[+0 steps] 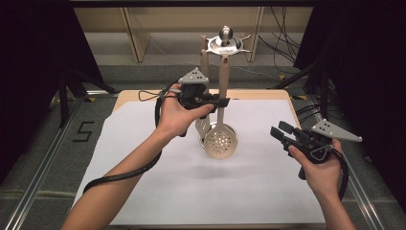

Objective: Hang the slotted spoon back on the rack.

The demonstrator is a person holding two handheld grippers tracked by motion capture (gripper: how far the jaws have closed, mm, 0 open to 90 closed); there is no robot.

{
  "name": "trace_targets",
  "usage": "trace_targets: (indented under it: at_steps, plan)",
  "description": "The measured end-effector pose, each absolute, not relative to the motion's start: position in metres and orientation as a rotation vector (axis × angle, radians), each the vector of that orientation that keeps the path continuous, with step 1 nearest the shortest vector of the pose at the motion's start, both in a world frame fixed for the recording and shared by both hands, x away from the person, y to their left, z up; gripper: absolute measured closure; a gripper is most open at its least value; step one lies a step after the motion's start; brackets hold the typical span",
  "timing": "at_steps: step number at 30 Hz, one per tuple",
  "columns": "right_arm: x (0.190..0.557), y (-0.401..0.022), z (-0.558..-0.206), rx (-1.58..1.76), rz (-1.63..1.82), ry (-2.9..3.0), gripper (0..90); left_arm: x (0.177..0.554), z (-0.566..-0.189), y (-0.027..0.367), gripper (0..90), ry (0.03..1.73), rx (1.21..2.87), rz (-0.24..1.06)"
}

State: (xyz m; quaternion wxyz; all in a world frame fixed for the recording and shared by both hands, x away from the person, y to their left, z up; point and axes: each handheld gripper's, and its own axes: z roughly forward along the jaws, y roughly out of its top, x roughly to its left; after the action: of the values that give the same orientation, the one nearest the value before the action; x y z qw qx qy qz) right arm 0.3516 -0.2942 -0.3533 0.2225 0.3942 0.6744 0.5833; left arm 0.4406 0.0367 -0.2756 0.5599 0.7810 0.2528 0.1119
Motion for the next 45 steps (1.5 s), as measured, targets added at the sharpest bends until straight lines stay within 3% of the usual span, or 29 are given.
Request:
trace_targets:
  at_steps: [26, 34, 45]
  plan:
    - [0.35, -0.291, -0.355, 1.106, 1.617, 1.872, 57.2, 0.448, -0.281, 0.039, 74.0, 0.634, 1.82, 0.215]
    - [0.35, -0.294, -0.355, 1.089, 1.599, 1.869, 56.8, 0.43, -0.29, 0.058, 55.2, 0.609, 1.805, 0.33]
    - [0.349, -0.3, -0.356, 1.114, 1.565, 1.861, 55.1, 0.39, -0.329, 0.138, 40.8, 0.678, 1.774, 0.454]
